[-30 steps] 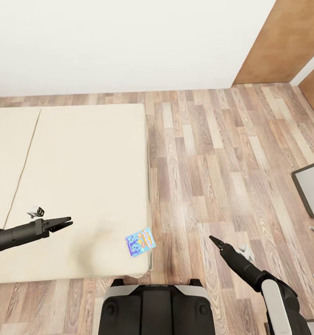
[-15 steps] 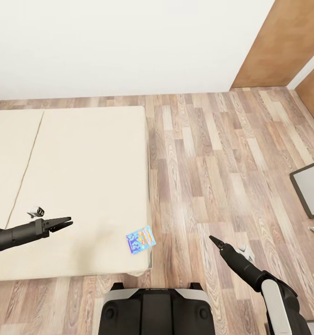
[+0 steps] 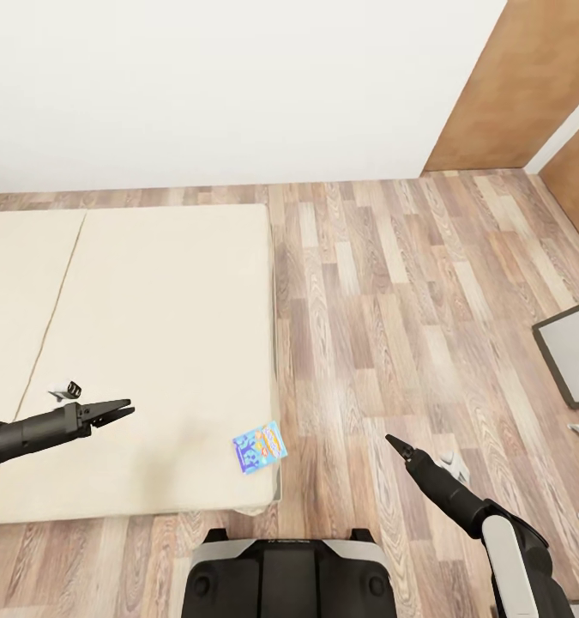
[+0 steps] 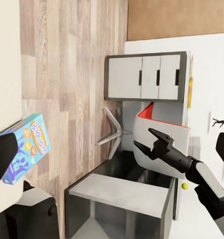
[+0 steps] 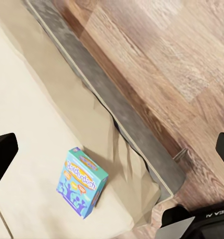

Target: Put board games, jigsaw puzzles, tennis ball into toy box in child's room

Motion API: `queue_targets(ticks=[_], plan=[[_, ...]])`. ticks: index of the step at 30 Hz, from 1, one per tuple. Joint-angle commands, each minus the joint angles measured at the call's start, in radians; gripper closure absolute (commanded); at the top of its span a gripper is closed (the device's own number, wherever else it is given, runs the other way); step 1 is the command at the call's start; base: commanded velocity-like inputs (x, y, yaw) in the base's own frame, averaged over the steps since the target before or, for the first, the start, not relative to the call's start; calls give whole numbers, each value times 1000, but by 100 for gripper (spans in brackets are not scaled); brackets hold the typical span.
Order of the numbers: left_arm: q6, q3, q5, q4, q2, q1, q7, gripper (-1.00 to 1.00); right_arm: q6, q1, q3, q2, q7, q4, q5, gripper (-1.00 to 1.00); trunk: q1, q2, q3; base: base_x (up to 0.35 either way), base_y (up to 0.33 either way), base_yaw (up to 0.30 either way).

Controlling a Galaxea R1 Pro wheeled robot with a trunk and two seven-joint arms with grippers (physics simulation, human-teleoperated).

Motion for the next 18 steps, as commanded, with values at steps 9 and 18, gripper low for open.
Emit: queue_targets(ticks=[9, 18], plan=[[11, 0, 0, -1, 0, 0, -4, -100, 7, -1, -3, 1, 4, -1, 0, -100, 1, -1, 14, 0, 0, 0], [10, 0, 0, -1, 0, 0, -4, -100, 7, -1, -3, 2, 4, -1, 0, -100, 1, -1, 29, 0, 0, 0]])
